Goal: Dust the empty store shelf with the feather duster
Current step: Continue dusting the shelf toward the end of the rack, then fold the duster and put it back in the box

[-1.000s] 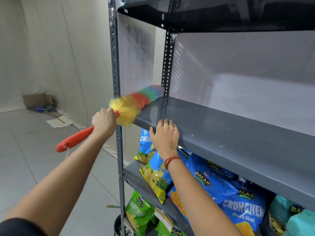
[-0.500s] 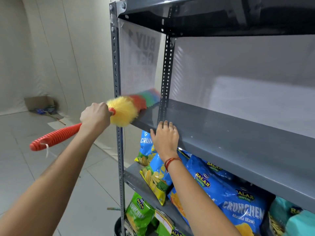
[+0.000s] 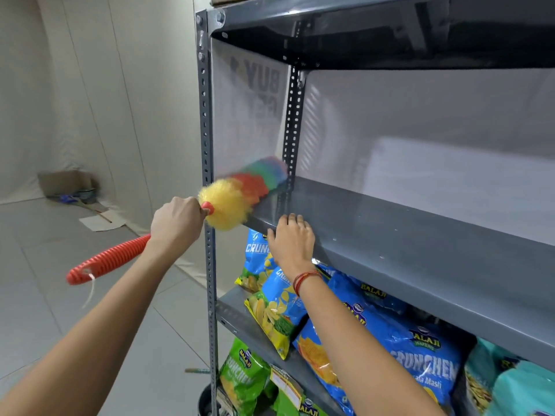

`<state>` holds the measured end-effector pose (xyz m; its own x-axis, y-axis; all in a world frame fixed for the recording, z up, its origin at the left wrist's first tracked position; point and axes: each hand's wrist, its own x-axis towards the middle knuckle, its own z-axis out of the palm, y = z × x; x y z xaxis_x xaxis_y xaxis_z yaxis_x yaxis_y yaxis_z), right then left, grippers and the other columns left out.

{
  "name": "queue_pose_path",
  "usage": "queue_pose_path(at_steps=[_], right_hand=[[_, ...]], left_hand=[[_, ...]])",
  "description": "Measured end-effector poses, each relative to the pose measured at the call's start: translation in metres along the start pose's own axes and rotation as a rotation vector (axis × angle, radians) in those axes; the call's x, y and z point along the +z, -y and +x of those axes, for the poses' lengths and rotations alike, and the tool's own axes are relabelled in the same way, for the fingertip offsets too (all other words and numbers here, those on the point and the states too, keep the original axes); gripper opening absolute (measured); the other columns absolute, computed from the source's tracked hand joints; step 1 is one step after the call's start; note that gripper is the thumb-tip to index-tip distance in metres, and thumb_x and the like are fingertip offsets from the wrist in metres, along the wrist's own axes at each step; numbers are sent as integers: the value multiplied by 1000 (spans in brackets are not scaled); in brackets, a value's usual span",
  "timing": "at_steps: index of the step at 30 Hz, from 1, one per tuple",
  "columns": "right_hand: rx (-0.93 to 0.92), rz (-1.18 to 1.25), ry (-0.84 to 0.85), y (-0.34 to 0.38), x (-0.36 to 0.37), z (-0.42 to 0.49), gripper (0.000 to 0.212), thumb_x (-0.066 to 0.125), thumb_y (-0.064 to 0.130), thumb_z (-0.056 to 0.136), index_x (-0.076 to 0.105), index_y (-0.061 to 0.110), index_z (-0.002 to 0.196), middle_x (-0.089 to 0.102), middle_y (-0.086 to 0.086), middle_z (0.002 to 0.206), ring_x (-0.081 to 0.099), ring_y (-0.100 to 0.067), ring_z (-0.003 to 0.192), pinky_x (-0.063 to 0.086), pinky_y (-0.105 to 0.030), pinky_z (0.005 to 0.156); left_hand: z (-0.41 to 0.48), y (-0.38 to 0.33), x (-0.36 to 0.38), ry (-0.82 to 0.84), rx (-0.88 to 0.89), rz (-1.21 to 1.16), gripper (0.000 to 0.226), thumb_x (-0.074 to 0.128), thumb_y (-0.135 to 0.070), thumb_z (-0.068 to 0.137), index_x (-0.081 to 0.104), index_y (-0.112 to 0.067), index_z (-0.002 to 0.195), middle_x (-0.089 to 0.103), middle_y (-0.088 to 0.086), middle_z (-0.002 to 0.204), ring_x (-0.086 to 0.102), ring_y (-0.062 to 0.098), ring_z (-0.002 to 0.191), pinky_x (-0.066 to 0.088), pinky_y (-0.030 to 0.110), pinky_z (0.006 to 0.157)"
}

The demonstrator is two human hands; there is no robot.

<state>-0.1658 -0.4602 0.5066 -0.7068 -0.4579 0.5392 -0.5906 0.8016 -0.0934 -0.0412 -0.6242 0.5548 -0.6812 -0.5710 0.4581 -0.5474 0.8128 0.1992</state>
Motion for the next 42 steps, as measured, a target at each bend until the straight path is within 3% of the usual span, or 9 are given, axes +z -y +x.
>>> queue_pose_path(at_steps=[5, 13, 19, 23, 28, 31, 35, 38, 42], right_hand=[[0, 109, -26, 0, -7, -3, 49, 49, 32, 93, 47, -4, 126, 46, -25, 138, 36, -35, 133, 30, -42, 108], [56, 207, -225, -24, -34, -10, 40, 50, 31, 93, 58, -3, 112, 51, -29, 132, 39, -39, 130, 35, -47, 105], [185, 162, -283, -73, -69, -23, 42, 45, 35, 94, 63, -2, 103, 58, -28, 124, 44, -39, 126, 37, -47, 104], [316, 70, -316, -120, -104, -48, 43, 45, 38, 95, 64, 0, 98, 65, -23, 111, 51, -36, 117, 40, -45, 97], [495, -40, -328, -174, -149, -93, 46, 43, 41, 95, 64, 0, 95, 67, -21, 100, 56, -34, 103, 45, -42, 84], [616, -71, -361, -201, -173, -127, 45, 45, 40, 95, 63, 0, 102, 67, -23, 105, 57, -37, 105, 47, -43, 83], [793, -121, -416, -230, -208, -184, 43, 45, 42, 95, 63, 6, 109, 66, -18, 114, 55, -35, 112, 42, -38, 87], [916, -121, -523, -244, -230, -237, 41, 47, 42, 95, 64, 8, 110, 67, -17, 113, 54, -36, 111, 38, -36, 90], [1045, -172, -643, -247, -234, -309, 39, 50, 42, 93, 67, 7, 97, 71, -18, 96, 60, -34, 98, 45, -38, 80]], left_hand=[[0, -5, 9, 68, 51, -58, 46, 44, -50, 95, 71, -15, 108, 68, 15, 90, 57, 31, 69, 47, 32, 60], [-12, -58, 17, 165, 351, -226, 37, 47, -46, 95, 74, -25, 107, 41, 2, 51, 52, 37, 66, 46, 35, 63], [-34, -136, 17, 203, 577, -351, 48, 49, -46, 93, 74, -9, 76, 45, 5, 44, 40, 31, 57, 41, 33, 60], [-55, -194, 14, 251, 720, -413, 56, 51, -42, 92, 42, -16, 43, 40, 7, 44, 38, 34, 57, 38, 32, 59], [-89, -261, 5, 349, 957, -533, 47, 50, -43, 92, 72, -5, 75, 55, 15, 57, 43, 31, 62, 46, 33, 67], [-115, -296, -2, 387, 1125, -607, 48, 52, -41, 92, 71, 1, 76, 62, 23, 66, 38, 30, 59, 49, 38, 70], [-159, -341, -17, 498, 1350, -696, 44, 53, -43, 92, 76, -7, 83, 63, 11, 59, 42, 17, 49, 42, 29, 66], [-196, -372, -22, 590, 1548, -681, 44, 54, -45, 91, 77, -8, 90, 74, 17, 78, 60, 29, 67, 46, 33, 69], [-258, -398, -15, 631, 1790, -509, 49, 53, -52, 88, 75, -8, 87, 68, 15, 71, 58, 34, 67, 47, 35, 64]])
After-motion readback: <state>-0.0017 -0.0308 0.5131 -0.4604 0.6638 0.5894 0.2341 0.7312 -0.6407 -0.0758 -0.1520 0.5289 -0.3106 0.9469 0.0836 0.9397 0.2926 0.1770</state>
